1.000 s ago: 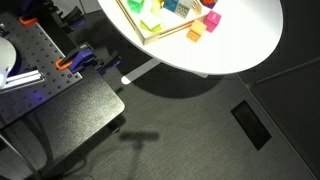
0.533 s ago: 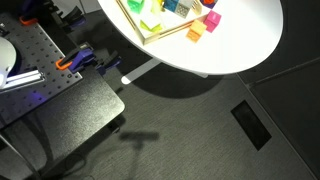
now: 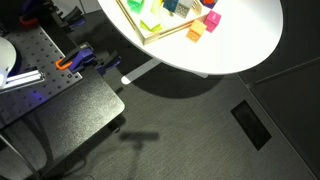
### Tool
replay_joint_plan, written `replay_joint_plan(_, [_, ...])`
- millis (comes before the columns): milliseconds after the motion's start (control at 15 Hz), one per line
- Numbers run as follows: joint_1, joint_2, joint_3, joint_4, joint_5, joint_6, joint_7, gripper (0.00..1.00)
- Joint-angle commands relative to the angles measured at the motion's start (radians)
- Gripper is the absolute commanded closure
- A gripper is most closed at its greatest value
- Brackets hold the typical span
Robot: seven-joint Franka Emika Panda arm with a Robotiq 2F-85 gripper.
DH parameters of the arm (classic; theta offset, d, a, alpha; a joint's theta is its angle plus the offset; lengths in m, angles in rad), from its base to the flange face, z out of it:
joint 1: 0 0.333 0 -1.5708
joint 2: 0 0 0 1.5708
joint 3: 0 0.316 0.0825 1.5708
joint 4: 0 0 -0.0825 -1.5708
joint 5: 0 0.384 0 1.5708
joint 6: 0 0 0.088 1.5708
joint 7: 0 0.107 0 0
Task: Move the gray block from the tray to the table
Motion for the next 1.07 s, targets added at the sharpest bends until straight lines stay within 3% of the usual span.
replay_joint_plan(0, [-0.027, -0.08, 0.01, -0.049, 0.021, -0.068, -0.087, 0.0])
replay_joint_plan(467, [-0.052, -0.213, -0.005, -0.143, 0.062, -0.197, -0.123, 0.0])
replay_joint_plan(1000, [-0.075, -0.37, -0.05, -0.314, 0.177, -0.035, -0.095, 0.0])
